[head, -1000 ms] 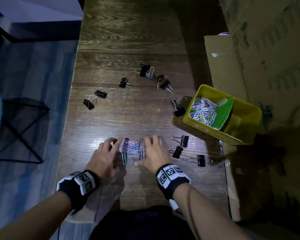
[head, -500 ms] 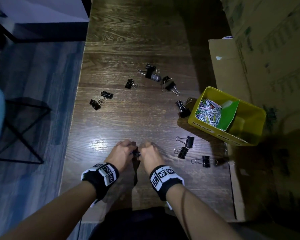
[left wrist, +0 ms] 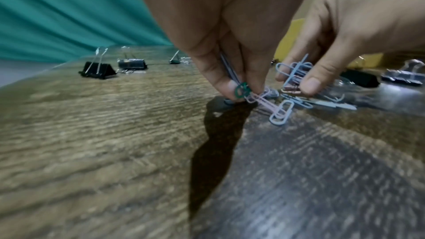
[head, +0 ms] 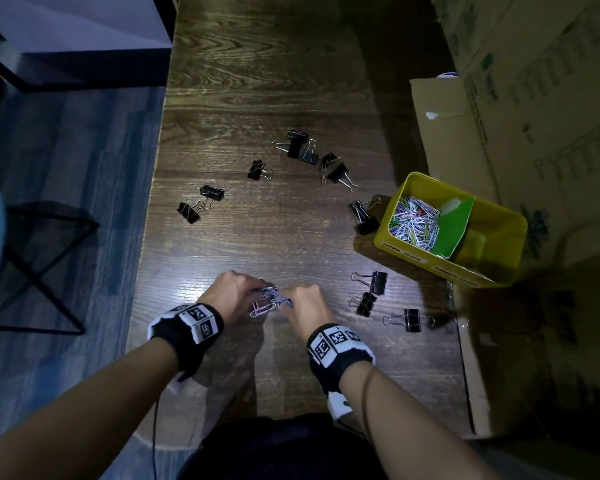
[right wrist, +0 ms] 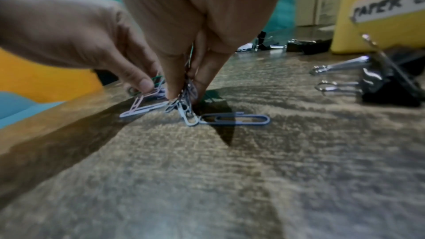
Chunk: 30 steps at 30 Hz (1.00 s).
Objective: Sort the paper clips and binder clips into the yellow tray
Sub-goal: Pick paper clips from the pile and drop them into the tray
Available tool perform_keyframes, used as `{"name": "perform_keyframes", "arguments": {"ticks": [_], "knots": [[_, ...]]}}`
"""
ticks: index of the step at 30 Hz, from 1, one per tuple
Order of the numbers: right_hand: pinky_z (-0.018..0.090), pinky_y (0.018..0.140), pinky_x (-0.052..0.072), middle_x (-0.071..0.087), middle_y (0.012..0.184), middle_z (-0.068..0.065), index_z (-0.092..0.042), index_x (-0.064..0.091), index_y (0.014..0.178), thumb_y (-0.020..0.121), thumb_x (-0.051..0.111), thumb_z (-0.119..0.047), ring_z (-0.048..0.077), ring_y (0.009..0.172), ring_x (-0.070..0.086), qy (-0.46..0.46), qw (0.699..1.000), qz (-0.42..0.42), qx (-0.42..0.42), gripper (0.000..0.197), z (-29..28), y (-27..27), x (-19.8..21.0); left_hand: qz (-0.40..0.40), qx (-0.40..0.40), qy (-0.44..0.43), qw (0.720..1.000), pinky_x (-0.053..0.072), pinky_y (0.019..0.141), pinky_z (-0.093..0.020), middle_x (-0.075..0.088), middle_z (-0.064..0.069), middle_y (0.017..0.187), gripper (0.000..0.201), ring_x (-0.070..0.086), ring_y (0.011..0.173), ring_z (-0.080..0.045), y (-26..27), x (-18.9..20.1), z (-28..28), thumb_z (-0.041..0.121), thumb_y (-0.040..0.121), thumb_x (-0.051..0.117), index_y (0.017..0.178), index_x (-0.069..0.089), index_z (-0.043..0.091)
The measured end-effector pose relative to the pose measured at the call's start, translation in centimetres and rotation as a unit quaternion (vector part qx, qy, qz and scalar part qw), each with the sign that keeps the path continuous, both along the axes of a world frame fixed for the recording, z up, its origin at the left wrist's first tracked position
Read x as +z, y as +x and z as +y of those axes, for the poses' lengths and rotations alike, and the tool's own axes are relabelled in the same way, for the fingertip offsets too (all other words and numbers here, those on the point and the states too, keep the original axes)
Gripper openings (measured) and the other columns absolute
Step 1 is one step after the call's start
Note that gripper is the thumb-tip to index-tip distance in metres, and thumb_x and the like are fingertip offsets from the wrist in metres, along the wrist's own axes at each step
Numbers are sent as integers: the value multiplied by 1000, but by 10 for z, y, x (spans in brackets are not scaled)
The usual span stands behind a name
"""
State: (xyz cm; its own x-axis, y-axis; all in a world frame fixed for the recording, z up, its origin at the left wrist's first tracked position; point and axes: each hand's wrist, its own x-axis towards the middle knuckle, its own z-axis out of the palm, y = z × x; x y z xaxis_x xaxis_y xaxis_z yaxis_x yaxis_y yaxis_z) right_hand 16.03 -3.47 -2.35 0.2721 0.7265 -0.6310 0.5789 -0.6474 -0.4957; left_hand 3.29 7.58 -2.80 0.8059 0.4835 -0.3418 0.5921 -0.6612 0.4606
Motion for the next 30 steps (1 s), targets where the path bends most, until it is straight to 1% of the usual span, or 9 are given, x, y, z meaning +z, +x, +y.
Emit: {"name": "perform_keyframes", "arguments": {"ticks": [3,5,8,13,16,18,23,26,30], "knots": [[22,94,40,64,118,18,-12,63,123,89,65,-19,27,110,60,35,995,54,-81,34,-2,10,5,-5,84,-48,995,45,72,-18,74,-1,85,16,67,78,-12,-2,-2,7,24,81,69,96,73,21],[22,97,43,66,117,17,-14,64,120,84,71,-24,24,106,62,46,987,79,-134,38,-4,16,6,-23,150,-107,983,43,66,-6,74,0,76,15,62,65,4,-3,-6,10,18,75,76,89,75,17],[25,82,54,71,102,8,-18,69,113,76,79,-23,14,81,65,75,964,124,-221,39,-7,24,5,-64,271,-239,930,47,62,-9,71,8,64,16,60,55,6,-5,-8,13,8,68,80,81,74,14],[16,58,54,71,90,-1,-12,69,110,75,78,-5,-1,68,68,134,894,248,-350,37,-15,43,16,-130,372,-363,844,54,60,-19,73,-9,68,17,66,57,-12,-4,5,23,2,58,80,68,72,12],[31,83,56,73,102,6,-23,73,96,69,82,-6,9,87,70,172,862,271,-393,33,-18,56,18,-163,371,-423,810,55,56,-21,72,-16,73,20,68,58,-16,10,23,29,1,56,76,76,69,2],[37,92,53,72,105,7,-21,73,95,68,82,-5,12,94,69,205,850,270,-404,33,-21,66,27,-168,350,-449,805,56,57,-22,72,-14,73,19,68,59,-16,26,38,35,-1,60,73,78,69,-2],[31,82,57,71,106,6,-2,66,111,72,76,2,12,93,69,284,815,254,-436,41,-28,105,71,-174,265,-495,809,56,63,-20,73,-8,75,11,67,63,-13,93,84,38,3,65,70,74,73,8],[23,67,57,73,94,-1,0,65,113,74,72,6,8,80,69,329,775,256,-475,39,-30,132,88,-186,213,-512,811,55,60,-19,72,-6,70,12,66,61,-12,149,107,28,-2,69,67,81,67,0],[30,81,56,71,104,12,1,65,111,74,76,1,16,90,68,364,735,203,-535,39,-27,170,95,-188,223,-496,818,53,51,-19,69,-7,64,15,65,53,-11,215,116,5,-10,74,66,75,63,5]]}}
